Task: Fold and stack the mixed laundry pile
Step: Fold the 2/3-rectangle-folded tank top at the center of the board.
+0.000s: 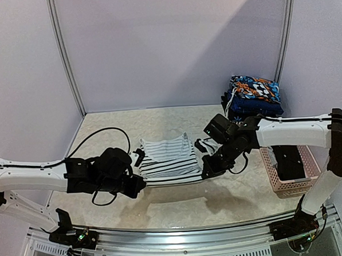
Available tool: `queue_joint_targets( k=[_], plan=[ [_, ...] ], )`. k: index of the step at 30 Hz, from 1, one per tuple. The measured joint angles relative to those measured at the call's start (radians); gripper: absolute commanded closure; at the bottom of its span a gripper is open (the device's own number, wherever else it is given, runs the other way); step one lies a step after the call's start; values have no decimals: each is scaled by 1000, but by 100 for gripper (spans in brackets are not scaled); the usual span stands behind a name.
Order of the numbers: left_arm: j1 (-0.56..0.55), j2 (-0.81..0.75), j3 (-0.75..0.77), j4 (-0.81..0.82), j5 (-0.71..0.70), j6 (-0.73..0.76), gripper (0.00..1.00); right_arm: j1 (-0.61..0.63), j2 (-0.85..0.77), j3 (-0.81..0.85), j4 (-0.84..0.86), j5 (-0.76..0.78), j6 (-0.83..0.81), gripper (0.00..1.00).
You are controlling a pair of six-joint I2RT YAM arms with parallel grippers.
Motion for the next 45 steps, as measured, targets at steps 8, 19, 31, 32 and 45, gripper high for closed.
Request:
queue_joint_targets(
  k=[8, 19, 31, 32, 45],
  plan=[
    [-10, 0, 19, -24, -7, -1, 100, 5, -5, 29, -39, 32, -6, 100],
    [-11, 4, 99, -70, -63, 15, 100, 5, -6, 115, -112, 130, -28, 100],
    [-6, 38, 188, -116, -152, 54, 100, 6, 31, 280, -194, 299, -39, 100],
    [-3, 41, 194, -117, -158, 59, 100, 5, 40, 295, -201, 309, -41, 100],
    [137, 148, 278, -93, -148, 137, 100, -86, 220, 539, -253, 346, -103, 100]
  ],
)
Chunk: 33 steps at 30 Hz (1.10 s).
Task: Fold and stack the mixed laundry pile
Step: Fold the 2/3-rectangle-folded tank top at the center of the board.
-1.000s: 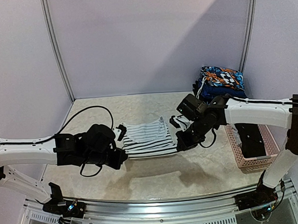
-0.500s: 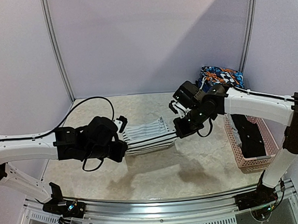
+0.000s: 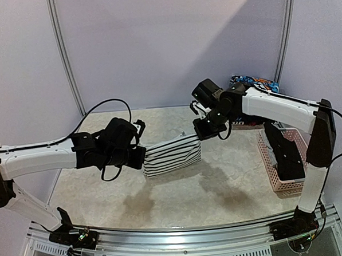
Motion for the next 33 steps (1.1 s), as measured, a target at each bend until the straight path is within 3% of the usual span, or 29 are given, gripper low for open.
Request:
queue_joint_targets(
  k=[19, 33],
  plan=[
    [208, 163, 96, 80, 112, 85, 100, -117, 285, 406, -62, -106, -85, 100],
    [280, 286, 169, 88, 129, 93, 100, -181, 454, 545, -32, -227, -129, 100]
  ],
)
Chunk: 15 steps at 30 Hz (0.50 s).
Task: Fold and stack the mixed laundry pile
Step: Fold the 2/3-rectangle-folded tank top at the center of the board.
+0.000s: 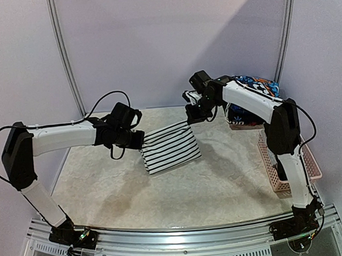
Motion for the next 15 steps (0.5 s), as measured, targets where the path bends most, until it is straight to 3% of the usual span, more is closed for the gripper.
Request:
queue_joint_targets(
  k=[15],
  plan=[
    [61, 132, 62, 21, 34, 13, 100, -41, 124, 70, 81, -87, -20, 100]
  ],
)
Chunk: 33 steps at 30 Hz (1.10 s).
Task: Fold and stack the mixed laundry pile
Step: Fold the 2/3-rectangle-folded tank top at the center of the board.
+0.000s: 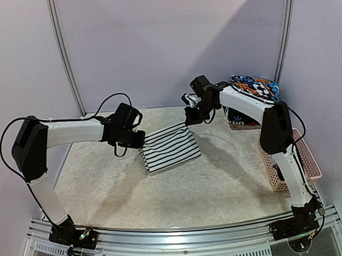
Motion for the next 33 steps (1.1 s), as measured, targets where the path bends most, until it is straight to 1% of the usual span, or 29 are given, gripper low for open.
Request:
queue_joint_targets(
  k=[15, 23, 33],
  plan=[
    [11, 39, 27, 0, 7, 2, 100, -17, 26, 7, 43, -33, -9, 100],
    [12, 43, 27, -1, -7, 1, 100, -22, 59, 8, 87, -59, -4, 100],
    [25, 85, 27, 16, -30, -6, 100, -22, 108, 8, 153, -79, 14, 100]
  ],
)
